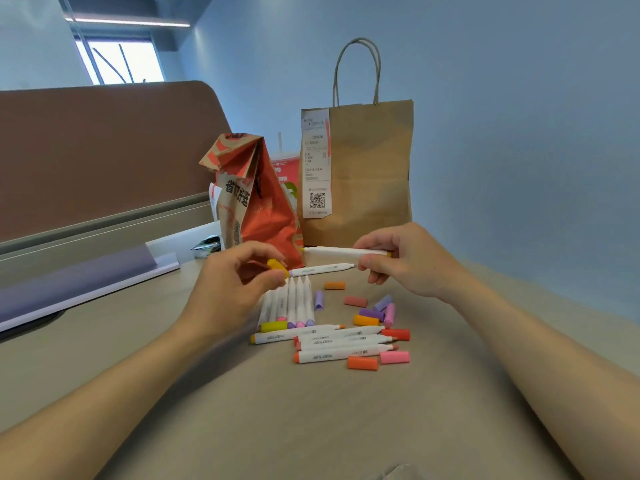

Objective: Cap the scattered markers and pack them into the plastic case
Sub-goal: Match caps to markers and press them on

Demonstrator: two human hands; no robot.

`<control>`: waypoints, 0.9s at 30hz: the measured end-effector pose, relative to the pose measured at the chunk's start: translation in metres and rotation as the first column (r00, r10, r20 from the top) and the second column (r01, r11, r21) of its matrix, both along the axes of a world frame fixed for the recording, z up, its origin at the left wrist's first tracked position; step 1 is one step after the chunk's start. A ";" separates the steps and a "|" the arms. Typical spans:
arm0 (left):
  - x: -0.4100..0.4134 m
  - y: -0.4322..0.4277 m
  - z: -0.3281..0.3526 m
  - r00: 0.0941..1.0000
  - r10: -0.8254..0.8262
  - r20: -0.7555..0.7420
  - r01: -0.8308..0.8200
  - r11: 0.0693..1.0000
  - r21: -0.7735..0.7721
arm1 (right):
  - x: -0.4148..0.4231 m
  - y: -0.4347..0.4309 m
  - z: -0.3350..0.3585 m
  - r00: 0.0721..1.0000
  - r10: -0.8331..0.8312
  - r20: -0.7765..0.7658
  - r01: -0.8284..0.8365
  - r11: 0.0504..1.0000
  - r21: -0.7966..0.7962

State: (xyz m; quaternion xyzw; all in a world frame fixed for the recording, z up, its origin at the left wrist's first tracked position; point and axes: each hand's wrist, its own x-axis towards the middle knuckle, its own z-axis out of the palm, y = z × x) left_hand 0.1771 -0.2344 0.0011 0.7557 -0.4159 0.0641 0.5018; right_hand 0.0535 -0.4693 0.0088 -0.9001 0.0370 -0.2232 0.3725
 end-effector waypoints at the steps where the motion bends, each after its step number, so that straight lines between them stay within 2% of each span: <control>1: 0.003 0.006 -0.004 0.998 0.023 -0.055 -0.027 0.998 -0.059 | 0.000 0.004 0.000 1.000 0.010 0.001 -0.010 1.000 0.002; 4: 0.010 0.018 -0.014 0.971 0.051 -0.236 -0.103 0.971 -0.215 | 0.001 0.014 0.000 0.999 0.034 0.001 -0.034 0.999 0.024; 6: 0.012 0.021 -0.020 0.937 0.004 -0.349 -0.113 0.949 -0.294 | 0.002 0.020 -0.001 0.998 0.055 -0.006 -0.055 0.998 0.043; 9: 0.010 0.020 -0.025 0.902 -0.098 -0.420 -0.068 0.929 -0.363 | 0.003 0.026 -0.002 0.995 0.090 -0.034 -0.087 0.993 0.074; 16: 0.008 0.020 -0.024 0.865 -0.214 -0.454 -0.011 0.896 -0.444 | 0.003 0.032 -0.003 0.991 0.117 -0.059 -0.109 0.987 0.114; 21: 0.005 0.021 -0.025 0.869 -0.240 -0.433 0.049 0.912 -0.408 | 0.002 0.039 -0.003 0.990 0.133 -0.053 -0.127 0.986 0.106; 27: 0.003 0.022 -0.024 0.888 -0.198 -0.415 0.054 0.941 -0.333 | 0.003 0.042 -0.003 0.988 0.146 -0.043 -0.144 0.989 0.041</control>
